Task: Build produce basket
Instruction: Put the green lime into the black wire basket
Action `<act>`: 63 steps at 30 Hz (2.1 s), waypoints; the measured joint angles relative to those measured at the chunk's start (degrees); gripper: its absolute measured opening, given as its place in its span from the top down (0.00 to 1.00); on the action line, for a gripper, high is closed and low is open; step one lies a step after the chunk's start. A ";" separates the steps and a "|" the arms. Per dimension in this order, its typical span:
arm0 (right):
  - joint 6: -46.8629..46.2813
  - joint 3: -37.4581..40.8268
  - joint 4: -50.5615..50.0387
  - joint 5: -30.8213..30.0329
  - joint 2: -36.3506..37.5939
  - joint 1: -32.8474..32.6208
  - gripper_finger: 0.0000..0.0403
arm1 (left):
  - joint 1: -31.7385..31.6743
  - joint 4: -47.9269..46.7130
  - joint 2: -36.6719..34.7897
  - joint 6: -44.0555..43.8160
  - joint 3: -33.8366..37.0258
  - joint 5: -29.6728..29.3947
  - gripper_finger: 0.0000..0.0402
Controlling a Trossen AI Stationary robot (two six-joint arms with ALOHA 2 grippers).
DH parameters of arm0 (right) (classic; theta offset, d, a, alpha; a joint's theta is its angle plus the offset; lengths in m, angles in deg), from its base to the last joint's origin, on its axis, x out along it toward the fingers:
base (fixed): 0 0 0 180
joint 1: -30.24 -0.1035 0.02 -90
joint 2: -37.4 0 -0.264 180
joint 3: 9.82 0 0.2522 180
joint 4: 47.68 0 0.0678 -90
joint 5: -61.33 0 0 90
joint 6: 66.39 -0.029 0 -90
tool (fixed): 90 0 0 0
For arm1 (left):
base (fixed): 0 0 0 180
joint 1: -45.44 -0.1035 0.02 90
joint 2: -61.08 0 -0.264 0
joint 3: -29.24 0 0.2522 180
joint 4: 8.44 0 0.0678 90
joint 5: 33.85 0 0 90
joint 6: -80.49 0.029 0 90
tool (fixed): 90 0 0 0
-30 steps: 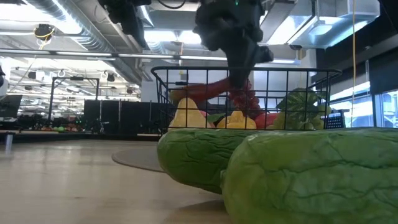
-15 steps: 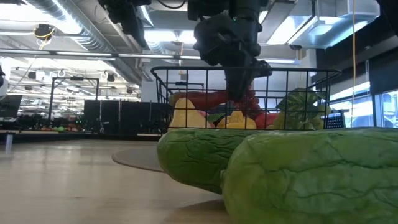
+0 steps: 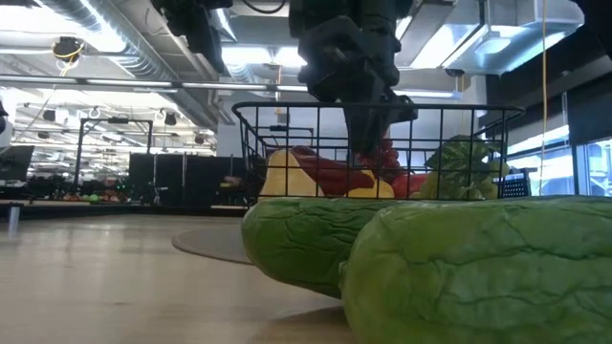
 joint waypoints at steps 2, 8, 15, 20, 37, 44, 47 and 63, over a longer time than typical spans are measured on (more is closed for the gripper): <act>0.36 -0.45 -0.92 0.13 0.08 0.25 0.79 | -0.02 0.00 0.00 -0.01 0.00 -0.02 0.42; 0.00 -6.04 -7.49 -5.99 2.59 0.11 0.79 | -0.02 0.08 0.00 -0.01 0.00 -0.02 0.42; -5.54 -9.03 -13.15 -12.69 8.01 0.11 0.79 | -0.28 0.14 0.00 -0.38 0.00 0.07 0.42; -8.25 -9.03 -14.20 -15.31 12.29 -0.54 0.79 | -0.28 0.38 0.00 -0.51 0.00 0.09 0.42; -12.39 -7.33 -27.52 -16.86 18.39 3.66 0.79 | -3.02 0.44 0.00 -2.08 0.00 0.23 0.42; -9.55 -2.69 -27.61 -21.39 26.52 9.63 0.79 | -5.40 1.91 0.00 -3.51 0.00 2.74 0.42; -9.77 1.84 -27.58 -21.94 30.69 13.80 0.79 | -6.14 2.71 0.19 -3.58 0.00 5.20 0.42; 5.18 19.25 -19.03 -19.61 34.21 31.92 0.79 | -6.36 7.34 2.93 -10.66 0.02 5.52 0.42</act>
